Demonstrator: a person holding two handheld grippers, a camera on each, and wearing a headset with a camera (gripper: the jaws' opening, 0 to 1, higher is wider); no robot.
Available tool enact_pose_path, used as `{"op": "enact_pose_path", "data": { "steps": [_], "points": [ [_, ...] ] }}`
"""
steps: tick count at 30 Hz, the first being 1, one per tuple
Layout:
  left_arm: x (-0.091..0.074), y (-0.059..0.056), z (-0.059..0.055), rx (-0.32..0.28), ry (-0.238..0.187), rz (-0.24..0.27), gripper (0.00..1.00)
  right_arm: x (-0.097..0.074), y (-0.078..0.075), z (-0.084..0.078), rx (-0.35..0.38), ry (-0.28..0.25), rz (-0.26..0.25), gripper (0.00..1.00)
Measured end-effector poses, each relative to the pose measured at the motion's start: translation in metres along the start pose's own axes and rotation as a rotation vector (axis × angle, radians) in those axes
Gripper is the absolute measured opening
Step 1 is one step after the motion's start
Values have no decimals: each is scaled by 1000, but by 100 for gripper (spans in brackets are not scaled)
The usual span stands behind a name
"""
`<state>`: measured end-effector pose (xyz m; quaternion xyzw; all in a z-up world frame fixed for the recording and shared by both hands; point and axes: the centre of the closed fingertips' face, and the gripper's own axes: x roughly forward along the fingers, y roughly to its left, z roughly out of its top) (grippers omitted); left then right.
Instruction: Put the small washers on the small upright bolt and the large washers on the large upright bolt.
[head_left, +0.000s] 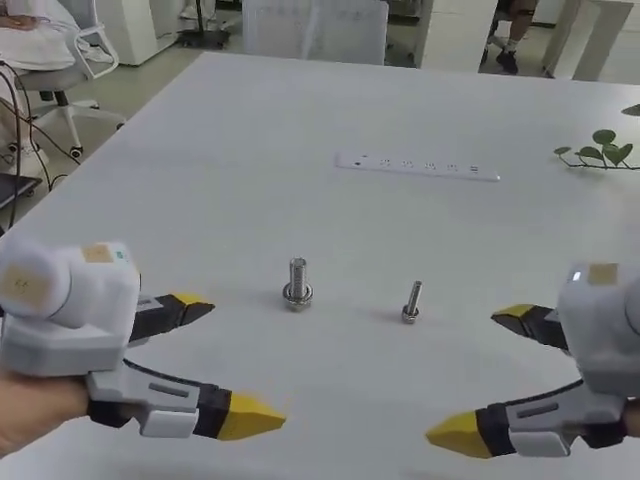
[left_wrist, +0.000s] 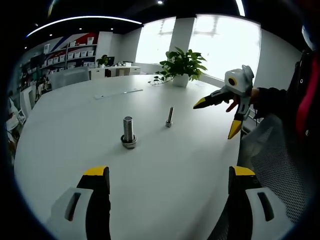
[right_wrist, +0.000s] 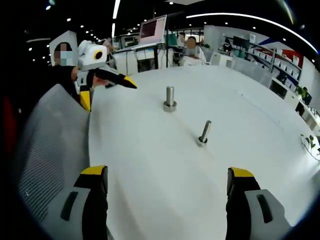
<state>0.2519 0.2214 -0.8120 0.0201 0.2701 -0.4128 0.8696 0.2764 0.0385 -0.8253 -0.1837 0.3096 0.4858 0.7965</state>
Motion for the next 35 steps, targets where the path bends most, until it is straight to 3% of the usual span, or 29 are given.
{"op": "enact_pose_path", "data": {
  "steps": [4,12,15,35],
  "points": [
    [-1,-2,1,-9,-21,-8,100,-3,-3,6,23,-41,-11,100],
    [0,-1,1,-6,-20,-8,100,-2,-2,7,28,-50,-14,100],
    [0,0,4,-4,-39,-5,100,-3,-3,11,41,-82,-19,100],
    [2,0,2,-20,-26,-15,100,-5,0,9,44,-81,-23,100]
  ]
}}
